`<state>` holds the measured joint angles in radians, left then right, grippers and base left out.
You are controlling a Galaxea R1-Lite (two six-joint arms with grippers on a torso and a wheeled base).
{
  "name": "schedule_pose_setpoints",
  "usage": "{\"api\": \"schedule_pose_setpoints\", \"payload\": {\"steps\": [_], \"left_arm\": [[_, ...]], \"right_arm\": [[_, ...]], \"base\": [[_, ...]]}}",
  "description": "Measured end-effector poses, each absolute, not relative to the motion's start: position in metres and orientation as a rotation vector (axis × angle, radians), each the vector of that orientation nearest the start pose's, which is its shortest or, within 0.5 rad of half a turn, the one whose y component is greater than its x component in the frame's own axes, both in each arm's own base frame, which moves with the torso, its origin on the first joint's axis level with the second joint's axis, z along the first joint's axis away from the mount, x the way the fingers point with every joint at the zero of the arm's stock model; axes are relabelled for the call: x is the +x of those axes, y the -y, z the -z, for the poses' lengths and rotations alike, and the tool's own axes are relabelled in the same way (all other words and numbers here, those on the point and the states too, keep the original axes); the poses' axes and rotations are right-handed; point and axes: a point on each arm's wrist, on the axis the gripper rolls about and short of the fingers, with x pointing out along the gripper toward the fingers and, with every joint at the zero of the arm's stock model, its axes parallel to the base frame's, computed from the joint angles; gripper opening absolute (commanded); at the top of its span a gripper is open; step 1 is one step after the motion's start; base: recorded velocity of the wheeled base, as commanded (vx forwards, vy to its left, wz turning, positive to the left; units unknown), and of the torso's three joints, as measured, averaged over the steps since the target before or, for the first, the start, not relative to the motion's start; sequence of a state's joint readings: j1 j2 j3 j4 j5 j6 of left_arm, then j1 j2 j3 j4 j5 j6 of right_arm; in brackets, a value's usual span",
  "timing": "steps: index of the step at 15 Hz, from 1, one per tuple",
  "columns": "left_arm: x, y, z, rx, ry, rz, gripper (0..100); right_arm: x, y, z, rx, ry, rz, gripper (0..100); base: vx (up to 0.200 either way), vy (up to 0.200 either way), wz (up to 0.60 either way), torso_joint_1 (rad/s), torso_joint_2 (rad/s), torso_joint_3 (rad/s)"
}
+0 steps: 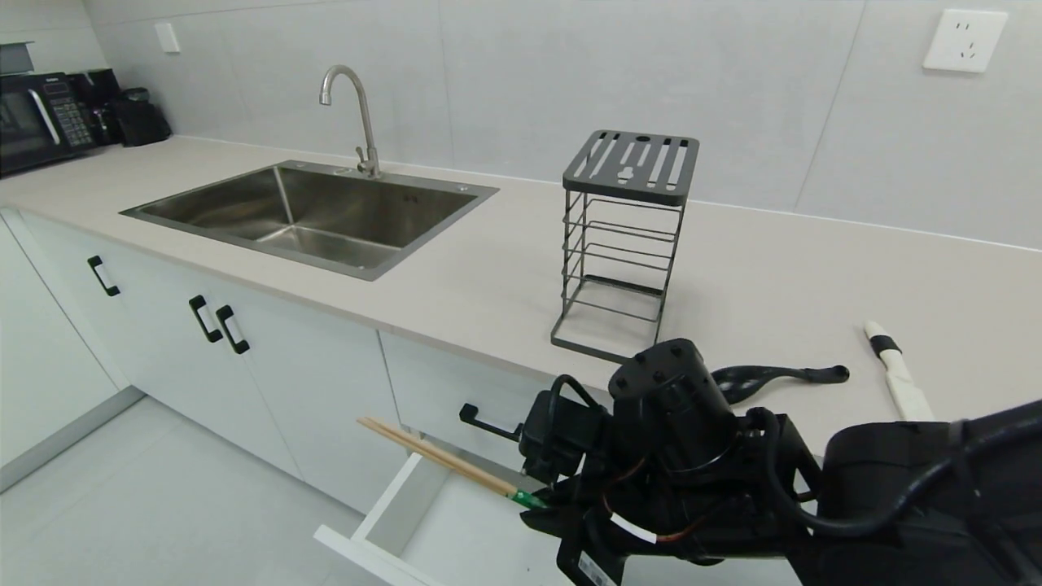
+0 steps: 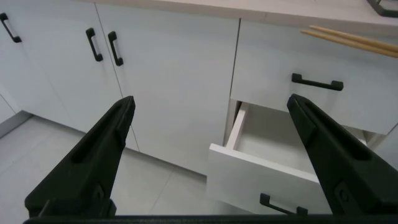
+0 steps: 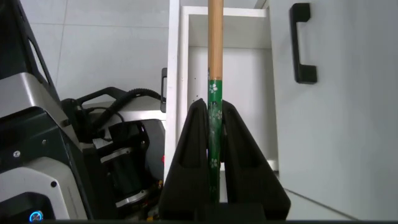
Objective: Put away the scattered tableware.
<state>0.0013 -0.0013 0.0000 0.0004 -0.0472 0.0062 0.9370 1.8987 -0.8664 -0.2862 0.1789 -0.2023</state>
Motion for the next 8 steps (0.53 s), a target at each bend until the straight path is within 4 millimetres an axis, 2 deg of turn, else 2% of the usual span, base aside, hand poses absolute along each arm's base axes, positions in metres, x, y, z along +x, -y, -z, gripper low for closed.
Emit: {"api": "schedule_pose_setpoints", "payload": {"steps": [8], "left_arm": [[-0.023,0.001,-0.075,0.006,0.001,0.046,100]], "right_arm": [[0.191,-0.276,-0.089,-0.473,-0.657,-1.176,0]], "base": [[0.000,0.000,0.00,-0.250,0.45,0.209]]}}
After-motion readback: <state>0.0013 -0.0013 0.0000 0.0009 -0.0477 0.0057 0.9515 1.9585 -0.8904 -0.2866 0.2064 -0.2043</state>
